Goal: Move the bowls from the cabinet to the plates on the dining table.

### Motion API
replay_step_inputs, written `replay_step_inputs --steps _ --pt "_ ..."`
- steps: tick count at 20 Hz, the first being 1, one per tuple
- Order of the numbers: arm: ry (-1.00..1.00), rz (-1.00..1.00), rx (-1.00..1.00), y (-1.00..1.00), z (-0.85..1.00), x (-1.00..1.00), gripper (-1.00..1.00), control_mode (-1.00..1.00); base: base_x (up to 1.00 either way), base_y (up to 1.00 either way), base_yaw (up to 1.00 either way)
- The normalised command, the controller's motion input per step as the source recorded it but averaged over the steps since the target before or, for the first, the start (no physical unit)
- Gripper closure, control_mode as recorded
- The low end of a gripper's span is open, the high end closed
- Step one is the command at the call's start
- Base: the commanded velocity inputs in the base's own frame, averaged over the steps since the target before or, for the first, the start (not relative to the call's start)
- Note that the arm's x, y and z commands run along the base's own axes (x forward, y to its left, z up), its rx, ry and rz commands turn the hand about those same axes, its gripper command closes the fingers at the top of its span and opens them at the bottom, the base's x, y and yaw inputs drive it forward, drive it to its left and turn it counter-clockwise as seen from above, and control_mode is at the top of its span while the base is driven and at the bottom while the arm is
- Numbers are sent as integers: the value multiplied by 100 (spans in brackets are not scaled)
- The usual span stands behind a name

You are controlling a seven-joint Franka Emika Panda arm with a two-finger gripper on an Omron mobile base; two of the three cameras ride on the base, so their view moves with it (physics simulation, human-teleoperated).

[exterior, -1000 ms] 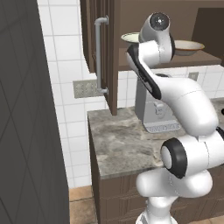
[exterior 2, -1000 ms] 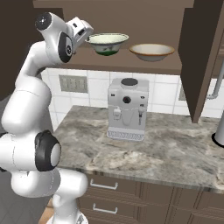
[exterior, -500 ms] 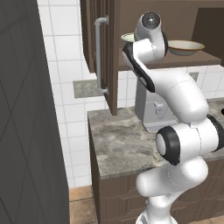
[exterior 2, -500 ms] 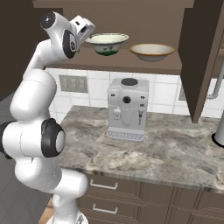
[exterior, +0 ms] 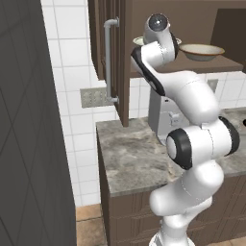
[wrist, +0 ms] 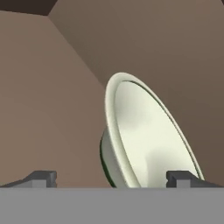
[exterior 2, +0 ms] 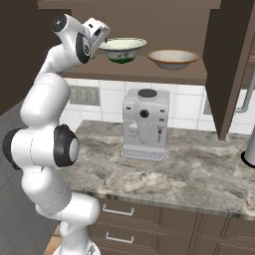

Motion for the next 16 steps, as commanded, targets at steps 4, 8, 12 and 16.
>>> replay_step_inputs --steps 4,8,12,16 --pt "2 0 -5 0 -5 32 -100 -100 0 0 0" --pt "3 0 -4 0 -5 33 -100 -100 0 0 0" --pt "2 0 -4 0 -4 33 -100 -100 0 0 0" --pt "1 0 -4 0 -5 32 -100 -100 0 0 0"
